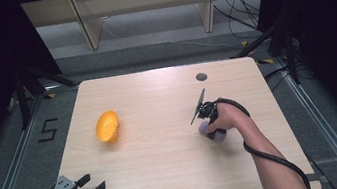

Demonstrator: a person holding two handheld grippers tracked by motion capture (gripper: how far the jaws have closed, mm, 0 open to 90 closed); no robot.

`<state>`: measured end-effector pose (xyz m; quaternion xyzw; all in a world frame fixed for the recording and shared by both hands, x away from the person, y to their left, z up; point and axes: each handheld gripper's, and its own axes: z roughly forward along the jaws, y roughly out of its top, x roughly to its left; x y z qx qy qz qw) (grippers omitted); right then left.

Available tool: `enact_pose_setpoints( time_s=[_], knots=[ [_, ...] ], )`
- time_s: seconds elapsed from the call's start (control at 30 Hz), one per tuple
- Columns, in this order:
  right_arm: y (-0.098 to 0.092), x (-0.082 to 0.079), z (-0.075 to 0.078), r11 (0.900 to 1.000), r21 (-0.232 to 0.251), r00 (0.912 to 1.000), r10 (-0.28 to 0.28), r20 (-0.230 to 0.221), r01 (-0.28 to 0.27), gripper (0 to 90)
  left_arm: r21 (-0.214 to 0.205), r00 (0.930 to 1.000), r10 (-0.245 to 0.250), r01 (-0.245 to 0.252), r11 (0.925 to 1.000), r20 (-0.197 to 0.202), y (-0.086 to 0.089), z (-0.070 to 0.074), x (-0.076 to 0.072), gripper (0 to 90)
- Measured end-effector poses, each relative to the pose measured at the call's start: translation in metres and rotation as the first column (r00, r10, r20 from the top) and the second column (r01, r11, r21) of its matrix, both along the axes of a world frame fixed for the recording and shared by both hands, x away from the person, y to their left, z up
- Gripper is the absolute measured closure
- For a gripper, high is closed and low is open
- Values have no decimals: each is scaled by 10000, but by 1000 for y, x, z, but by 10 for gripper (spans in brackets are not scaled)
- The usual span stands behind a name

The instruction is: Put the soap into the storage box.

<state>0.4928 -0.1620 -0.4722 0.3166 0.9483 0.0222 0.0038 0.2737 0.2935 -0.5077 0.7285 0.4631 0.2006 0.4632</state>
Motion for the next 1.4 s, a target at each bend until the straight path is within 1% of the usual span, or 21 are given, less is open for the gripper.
enact_pose_setpoints(
  time_s=[0.1,0.2,0.23,0.3,0.47,0.5,0.53,0.63,0.7,0.77,0.83,0.93,1.0,1.03,1.13,1.17,1.23,1.27,1.33,1.37,1.4],
  knots=[
    [-2,-3,0,9997,235,10000,92,5,-92,488,23,10000,-19,19,10000,-13,0,0,0,322],
    [-3,-7,1,9982,405,9990,445,-21,-444,488,23,10000,-85,85,10000,1,0,0,1,322],
    [-6,-6,2,9954,460,9965,836,40,-836,488,38,10000,-88,88,10000,-3,0,0,1,322],
    [-6,-9,4,9941,529,9955,946,86,-950,489,12,10000,-68,68,10000,-16,-1,0,1,322],
    [-6,-17,10,9818,1001,9868,1591,311,-1615,489,38,9999,-124,124,9999,1,-1,0,1,322],
    [-6,-19,11,9768,1127,9832,1801,283,-1822,489,-116,10000,-34,33,9999,-62,-2,-1,0,322],
    [-5,-22,13,9721,1258,9801,1957,319,-1982,490,52,9999,-159,159,9999,-5,-2,0,1,322],
    [-4,-29,16,9618,1408,9720,2325,333,-2349,490,32,9996,-280,280,9996,13,-5,0,1,321],
    [-3,-32,18,9647,1278,9732,2284,281,-2301,490,72,9996,-291,291,9996,10,-5,0,1,321],
    [-4,-35,17,9600,1322,9691,2446,330,-2468,493,251,9992,-384,382,9990,66,-6,0,2,321],
    [-5,-36,18,9597,1407,9700,2409,323,-2430,494,140,9991,-419,418,9990,91,-6,0,2,321],
    [-5,-39,21,9501,1617,9638,2622,489,-2667,499,7,9991,-422,422,9991,73,-7,0,2,321],
    [-3,-43,24,9482,1601,9617,2696,503,-2742,502,-128,9990,-455,456,9989,41,-9,0,2,321],
    [-3,-44,24,9474,1622,9612,2707,539,-2759,502,23,9989,-475,475,9989,33,-10,1,2,321],
    [-2,-47,23,9459,1593,9592,2775,542,-2826,503,-16,9975,-694,694,9976,116,-13,1,3,321],
    [-2,-46,20,9382,1765,9547,2919,577,-2976,504,8,9973,-728,728,9973,119,-14,1,3,321],
    [-1,-48,20,9496,1607,9631,2657,429,-2692,504,7,9971,-751,751,9972,146,-14,1,2,320],
    [-1,-50,20,9512,1639,9652,2569,485,-2614,504,-7,9970,-758,759,9971,139,-14,1,3,320],
    [0,-50,20,9471,1687,9620,2698,425,-2731,505,-6,9972,-735,735,9973,153,-14,1,3,320],
    [0,-49,20,9407,1774,9572,2850,493,-2892,505,0,9972,-735,735,9973,121,-13,1,3,320],
    [0,-49,21,9404,1846,9583,2819,473,-2857,505,29,9971,-748,747,9972,159,-13,1,3,320]
  ],
)
